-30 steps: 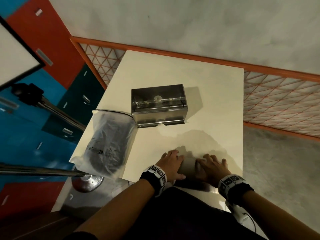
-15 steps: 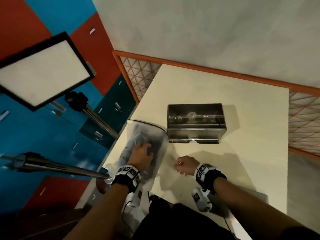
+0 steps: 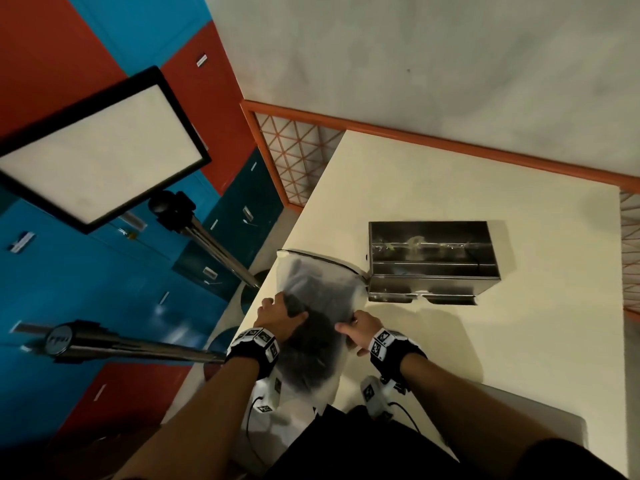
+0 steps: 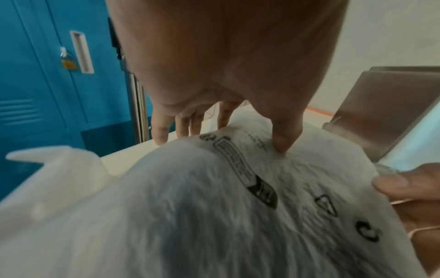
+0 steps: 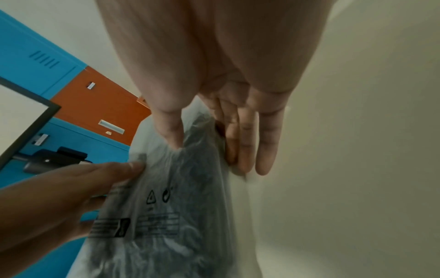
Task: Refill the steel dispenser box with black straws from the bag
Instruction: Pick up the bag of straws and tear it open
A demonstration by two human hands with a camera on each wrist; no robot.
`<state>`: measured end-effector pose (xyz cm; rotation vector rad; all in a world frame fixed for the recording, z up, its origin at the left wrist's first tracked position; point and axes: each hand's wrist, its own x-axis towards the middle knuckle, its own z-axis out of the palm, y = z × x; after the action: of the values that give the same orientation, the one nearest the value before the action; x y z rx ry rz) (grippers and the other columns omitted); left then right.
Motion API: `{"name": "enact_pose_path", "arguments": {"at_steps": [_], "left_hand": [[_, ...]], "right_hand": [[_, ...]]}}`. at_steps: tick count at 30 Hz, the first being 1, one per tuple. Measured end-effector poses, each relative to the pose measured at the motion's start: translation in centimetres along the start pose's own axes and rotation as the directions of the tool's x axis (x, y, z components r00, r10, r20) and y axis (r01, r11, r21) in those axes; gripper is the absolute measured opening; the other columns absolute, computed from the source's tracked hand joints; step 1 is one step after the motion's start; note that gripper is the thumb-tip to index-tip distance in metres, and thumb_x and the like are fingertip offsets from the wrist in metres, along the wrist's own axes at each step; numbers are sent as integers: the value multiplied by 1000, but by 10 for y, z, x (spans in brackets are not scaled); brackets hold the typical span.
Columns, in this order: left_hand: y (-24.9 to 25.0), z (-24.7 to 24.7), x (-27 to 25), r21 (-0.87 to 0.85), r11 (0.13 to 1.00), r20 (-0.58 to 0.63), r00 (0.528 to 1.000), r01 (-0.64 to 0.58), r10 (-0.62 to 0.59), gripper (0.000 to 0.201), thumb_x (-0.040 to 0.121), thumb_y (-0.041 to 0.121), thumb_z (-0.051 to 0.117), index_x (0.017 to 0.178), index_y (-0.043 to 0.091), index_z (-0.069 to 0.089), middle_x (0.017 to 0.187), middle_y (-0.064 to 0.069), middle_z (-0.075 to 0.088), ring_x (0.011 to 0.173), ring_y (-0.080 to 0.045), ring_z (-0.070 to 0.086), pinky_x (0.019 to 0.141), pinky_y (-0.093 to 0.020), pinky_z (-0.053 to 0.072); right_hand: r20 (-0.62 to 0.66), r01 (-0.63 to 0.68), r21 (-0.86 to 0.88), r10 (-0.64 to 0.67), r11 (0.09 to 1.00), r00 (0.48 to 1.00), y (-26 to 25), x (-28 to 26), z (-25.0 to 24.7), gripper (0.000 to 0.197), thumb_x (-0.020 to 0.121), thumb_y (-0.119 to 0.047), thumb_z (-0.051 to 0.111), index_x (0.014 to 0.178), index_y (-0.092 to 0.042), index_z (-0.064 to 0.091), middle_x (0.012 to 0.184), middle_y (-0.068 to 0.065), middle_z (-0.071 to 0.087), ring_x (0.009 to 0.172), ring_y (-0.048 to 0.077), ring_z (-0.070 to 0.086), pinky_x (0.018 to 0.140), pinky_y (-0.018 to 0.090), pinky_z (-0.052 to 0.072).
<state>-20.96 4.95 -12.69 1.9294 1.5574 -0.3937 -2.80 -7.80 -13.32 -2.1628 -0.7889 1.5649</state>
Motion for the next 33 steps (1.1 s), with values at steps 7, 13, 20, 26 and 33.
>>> {"name": "enact_pose_path", "arguments": {"at_steps": [7, 13, 20, 26, 33], "left_hand": [[-2, 2, 9, -174, 984, 51, 998, 28, -20, 101, 81, 59, 75, 155, 14, 24, 151, -14, 43, 135, -34, 47, 112, -47, 42], [1, -4, 7, -384, 922, 65, 998, 40, -17, 103, 78, 50, 82, 155, 13, 22, 147, -14, 50, 130, -35, 54, 109, -46, 45], [-18, 5, 9, -692, 722, 4, 1000, 4, -3, 139, 46, 71, 92, 154, 34, 13, 146, -9, 54, 123, -27, 62, 102, -51, 53], [2, -20, -25, -743, 664, -66, 997, -83, 52, 139, 52, 57, 94, 158, 23, 12, 143, -1, 53, 125, -25, 59, 106, -51, 50], [23, -34, -68, -759, 597, -112, 955, -260, 273, 76, 72, 17, 92, 137, 17, 52, 126, -2, 70, 117, -15, 67, 97, -33, 56]], "right_hand": [[15, 47, 76, -48, 996, 999, -16, 6, 10, 40, 81, -44, 71, 110, -24, 53, 102, 3, 65, 81, 25, 69, 68, 41, 61], [20, 200, 121, -204, 972, 979, -32, 19, 17, 67, 61, -58, 75, 120, -28, 61, 112, -1, 70, 103, 23, 66, 87, 45, 56], [-1, 248, 272, -258, 930, 966, -39, 32, 8, 95, 44, -51, 90, 125, -22, 49, 116, -4, 67, 106, 12, 64, 96, 41, 53], [-17, 324, 333, -338, 886, 941, -62, -1, -9, 77, 54, -14, 90, 121, -14, 52, 112, 3, 68, 105, 18, 64, 96, 43, 53], [-56, 456, 259, -458, 852, 887, -51, -30, -30, 74, 57, -18, 91, 120, -24, 54, 112, -5, 67, 103, 12, 63, 91, 34, 52]]}}
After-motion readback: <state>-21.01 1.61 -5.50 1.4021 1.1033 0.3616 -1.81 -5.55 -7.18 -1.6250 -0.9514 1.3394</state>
